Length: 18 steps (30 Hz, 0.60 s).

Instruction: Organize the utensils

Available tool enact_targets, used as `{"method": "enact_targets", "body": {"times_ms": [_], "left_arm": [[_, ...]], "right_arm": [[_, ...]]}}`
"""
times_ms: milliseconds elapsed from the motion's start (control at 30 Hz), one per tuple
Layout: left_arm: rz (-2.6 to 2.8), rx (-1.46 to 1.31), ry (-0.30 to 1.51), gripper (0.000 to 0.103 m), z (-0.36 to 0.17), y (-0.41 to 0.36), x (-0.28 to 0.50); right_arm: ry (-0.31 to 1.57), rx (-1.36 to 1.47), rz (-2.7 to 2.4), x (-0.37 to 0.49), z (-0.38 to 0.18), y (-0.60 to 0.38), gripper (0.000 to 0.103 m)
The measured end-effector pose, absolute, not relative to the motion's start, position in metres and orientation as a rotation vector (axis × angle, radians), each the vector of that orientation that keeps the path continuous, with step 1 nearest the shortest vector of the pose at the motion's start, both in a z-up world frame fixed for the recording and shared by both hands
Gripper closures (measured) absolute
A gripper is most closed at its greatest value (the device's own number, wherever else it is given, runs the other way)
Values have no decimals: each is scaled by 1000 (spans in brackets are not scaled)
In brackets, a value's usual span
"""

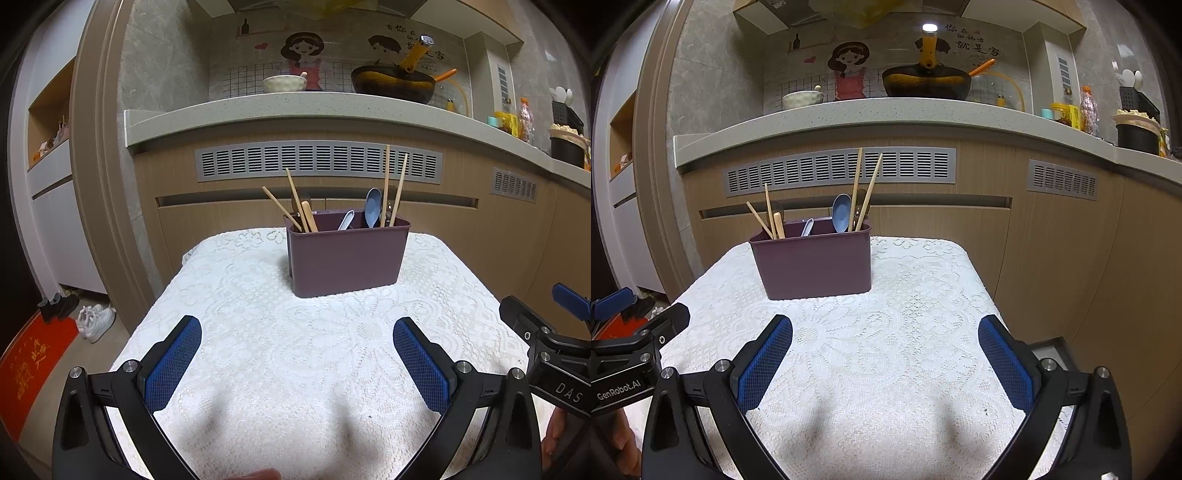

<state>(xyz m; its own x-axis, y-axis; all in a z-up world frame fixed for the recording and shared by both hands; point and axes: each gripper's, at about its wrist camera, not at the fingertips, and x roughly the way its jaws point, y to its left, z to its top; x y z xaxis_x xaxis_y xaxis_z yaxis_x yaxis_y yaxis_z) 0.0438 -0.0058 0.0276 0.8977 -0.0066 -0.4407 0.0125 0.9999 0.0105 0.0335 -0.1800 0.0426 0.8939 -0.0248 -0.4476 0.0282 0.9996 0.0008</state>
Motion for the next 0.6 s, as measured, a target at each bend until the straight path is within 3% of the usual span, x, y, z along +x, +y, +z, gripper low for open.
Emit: {"method": "enact_targets", "body": {"times_ms": [600], "left_arm": [[-7, 14, 463, 0, 27, -6, 44]], "right_arm": [[472, 11, -25, 34, 42, -183, 3]]}}
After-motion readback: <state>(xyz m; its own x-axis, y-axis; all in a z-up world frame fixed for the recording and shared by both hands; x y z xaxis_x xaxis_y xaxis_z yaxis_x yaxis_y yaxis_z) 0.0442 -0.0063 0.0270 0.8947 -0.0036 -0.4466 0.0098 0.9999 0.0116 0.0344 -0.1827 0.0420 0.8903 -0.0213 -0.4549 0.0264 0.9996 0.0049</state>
